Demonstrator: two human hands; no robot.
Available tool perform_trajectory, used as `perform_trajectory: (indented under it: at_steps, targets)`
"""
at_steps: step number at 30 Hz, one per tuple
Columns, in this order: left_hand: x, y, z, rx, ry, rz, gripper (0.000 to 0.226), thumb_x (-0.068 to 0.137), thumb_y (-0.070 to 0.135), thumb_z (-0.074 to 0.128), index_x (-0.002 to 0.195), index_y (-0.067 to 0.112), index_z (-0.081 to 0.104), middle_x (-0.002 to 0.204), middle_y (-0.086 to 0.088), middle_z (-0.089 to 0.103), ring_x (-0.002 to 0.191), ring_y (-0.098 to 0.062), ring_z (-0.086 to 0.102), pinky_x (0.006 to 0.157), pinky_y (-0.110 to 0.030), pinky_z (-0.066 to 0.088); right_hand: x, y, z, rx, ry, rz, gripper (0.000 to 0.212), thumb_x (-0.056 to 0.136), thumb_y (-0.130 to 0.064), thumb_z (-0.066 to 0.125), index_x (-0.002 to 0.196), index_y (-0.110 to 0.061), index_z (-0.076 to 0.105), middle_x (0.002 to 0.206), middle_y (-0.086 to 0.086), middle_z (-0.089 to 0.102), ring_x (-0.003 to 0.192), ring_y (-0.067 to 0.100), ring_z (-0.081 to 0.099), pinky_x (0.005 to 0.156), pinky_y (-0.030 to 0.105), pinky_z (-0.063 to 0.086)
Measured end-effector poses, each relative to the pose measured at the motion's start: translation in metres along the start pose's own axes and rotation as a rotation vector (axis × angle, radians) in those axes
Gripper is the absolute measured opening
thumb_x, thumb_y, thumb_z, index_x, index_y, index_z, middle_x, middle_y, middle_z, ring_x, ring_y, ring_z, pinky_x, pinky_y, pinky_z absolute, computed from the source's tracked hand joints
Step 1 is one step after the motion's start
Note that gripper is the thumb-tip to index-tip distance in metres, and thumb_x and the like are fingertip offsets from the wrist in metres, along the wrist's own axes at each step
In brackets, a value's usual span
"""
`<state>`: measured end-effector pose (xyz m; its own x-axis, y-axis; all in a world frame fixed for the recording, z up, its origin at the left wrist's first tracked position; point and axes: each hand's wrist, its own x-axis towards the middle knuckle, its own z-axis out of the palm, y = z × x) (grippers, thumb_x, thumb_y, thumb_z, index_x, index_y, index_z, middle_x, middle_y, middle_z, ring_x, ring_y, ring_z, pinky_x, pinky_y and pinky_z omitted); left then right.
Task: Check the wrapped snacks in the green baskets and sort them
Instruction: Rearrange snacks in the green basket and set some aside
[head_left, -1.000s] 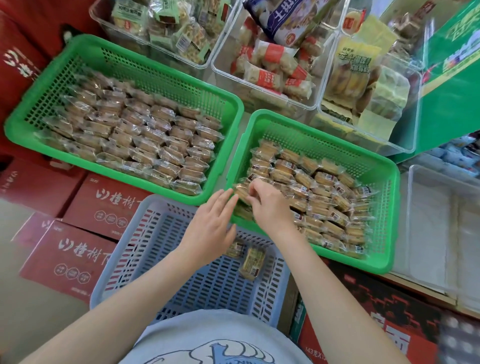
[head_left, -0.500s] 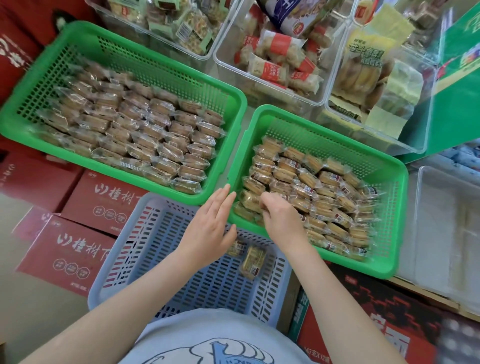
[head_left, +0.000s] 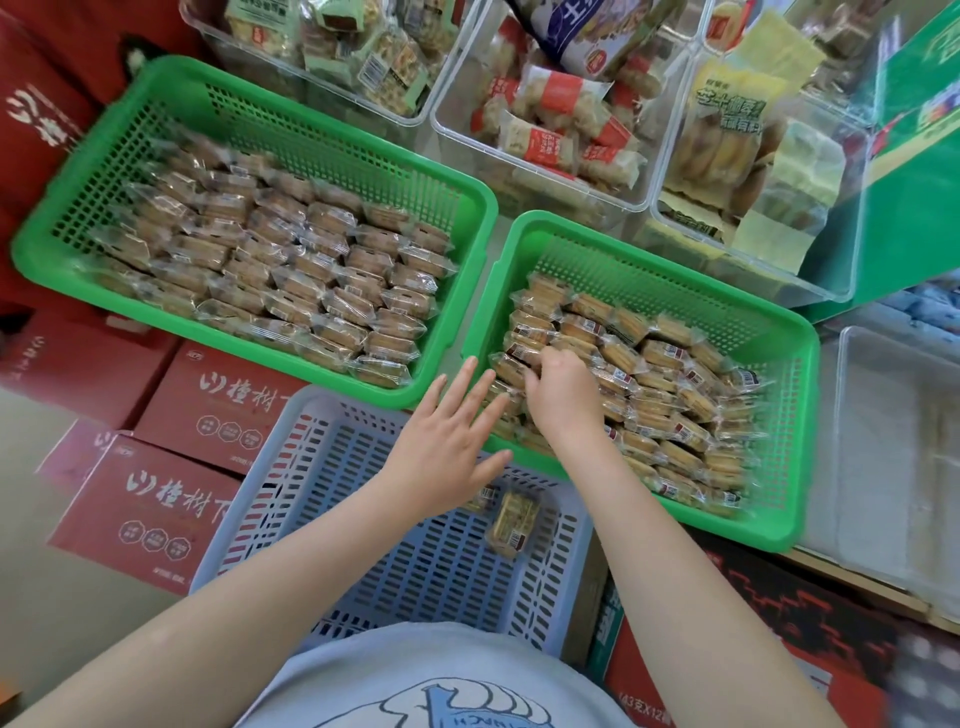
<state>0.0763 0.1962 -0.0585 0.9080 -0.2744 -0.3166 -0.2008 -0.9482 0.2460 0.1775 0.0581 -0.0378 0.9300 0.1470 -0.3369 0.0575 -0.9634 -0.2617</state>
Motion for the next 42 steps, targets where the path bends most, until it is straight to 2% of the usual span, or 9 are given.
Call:
perform_trajectory:
  at_steps: [5,13,19,23,25,28,33,37,42]
  targets:
    - [0.003,-0.001,0.005,-0.019,-0.032,-0.015,0.081,0.096,0.070,0.001,0.162,0.025,0.007,0.170,-0.003,0.000,0.147,-0.021,-0.036,0.125,-0.045,-0.011,0.006,0.002,0.007,0.099,-0.086,0.181,0.022,0.100,-0.027,0.059,0.108,-0.007,0.066,0.121,0.009,0.052,0.091,0.024,0.053,0.076,0.031,0.039]
    - [0.000,0.001,-0.001,-0.133,-0.050,-0.032,0.075,0.102,0.066,0.017,0.163,0.025,0.005,0.170,0.002,-0.009,0.147,-0.016,-0.037,0.121,-0.040,-0.016,-0.010,0.010,-0.017,0.462,-0.137,0.190,0.016,0.107,-0.022,0.041,0.103,-0.013,0.054,0.091,0.004,0.059,0.078,0.021,0.053,0.065,0.034,0.042]
    - [-0.027,0.014,-0.031,-0.666,0.268,-0.146,0.080,0.099,0.052,0.052,0.161,0.022,0.011,0.169,0.002,0.013,0.155,-0.012,0.005,0.127,-0.035,0.008,-0.060,0.015,-0.060,0.670,-0.019,-0.021,0.015,0.105,-0.022,0.048,0.093,-0.018,0.056,0.079,-0.001,0.053,0.066,0.013,0.046,0.063,0.032,0.039]
    - [-0.045,0.021,-0.060,-0.705,0.443,-0.088,0.080,0.085,0.067,0.057,0.150,0.023,0.043,0.150,0.001,0.049,0.143,-0.017,0.038,0.120,-0.043,0.027,-0.099,0.012,-0.072,0.836,-0.151,-0.058,0.015,0.105,-0.022,0.049,0.094,-0.019,0.059,0.082,0.001,0.061,0.074,0.017,0.054,0.074,0.040,0.047]
    - [-0.056,0.024,-0.074,-0.929,0.391,-0.066,0.055,0.083,0.060,0.070,0.126,0.027,0.064,0.116,0.010,0.071,0.108,-0.013,0.064,0.095,-0.044,0.053,-0.116,0.007,-0.072,0.921,-0.198,-0.058,0.012,0.105,-0.018,0.050,0.098,-0.016,0.059,0.088,0.001,0.069,0.082,0.018,0.065,0.082,0.041,0.053]
    - [-0.073,0.028,-0.079,-1.155,0.329,-0.091,0.029,0.078,0.045,0.078,0.104,0.036,0.069,0.087,0.008,0.074,0.075,-0.020,0.068,0.070,-0.046,0.058,-0.137,-0.001,-0.070,0.940,-0.143,-0.064,0.006,0.103,-0.022,0.055,0.106,-0.023,0.060,0.093,-0.002,0.072,0.089,0.014,0.070,0.083,0.035,0.057]
    - [-0.099,0.033,-0.069,-1.211,0.201,-0.144,0.026,0.082,0.035,0.082,0.103,0.025,0.072,0.086,-0.002,0.076,0.074,-0.018,0.071,0.073,-0.044,0.061,-0.162,-0.004,-0.060,0.870,-0.001,-0.128,0.007,0.093,-0.013,0.069,0.090,-0.017,0.065,0.085,0.003,0.069,0.082,0.020,0.067,0.077,0.041,0.059]
    - [-0.113,0.039,-0.068,-1.327,0.064,-0.187,0.031,0.081,0.047,0.080,0.107,0.035,0.068,0.098,-0.017,0.074,0.092,-0.037,0.071,0.083,-0.054,0.059,-0.183,-0.005,-0.054,0.713,0.106,-0.250,0.012,0.094,-0.011,0.067,0.087,-0.018,0.061,0.071,-0.005,0.059,0.064,0.008,0.053,0.061,0.022,0.043]
    - [-0.124,0.052,-0.063,-1.459,0.076,-0.309,0.021,0.089,0.046,0.070,0.096,0.028,0.075,0.095,-0.004,0.076,0.091,-0.027,0.073,0.077,-0.041,0.057,-0.197,0.001,-0.052,0.704,0.047,-0.269,0.010,0.093,-0.011,0.068,0.088,-0.019,0.064,0.056,-0.010,0.047,0.051,0.005,0.040,0.051,0.016,0.032]
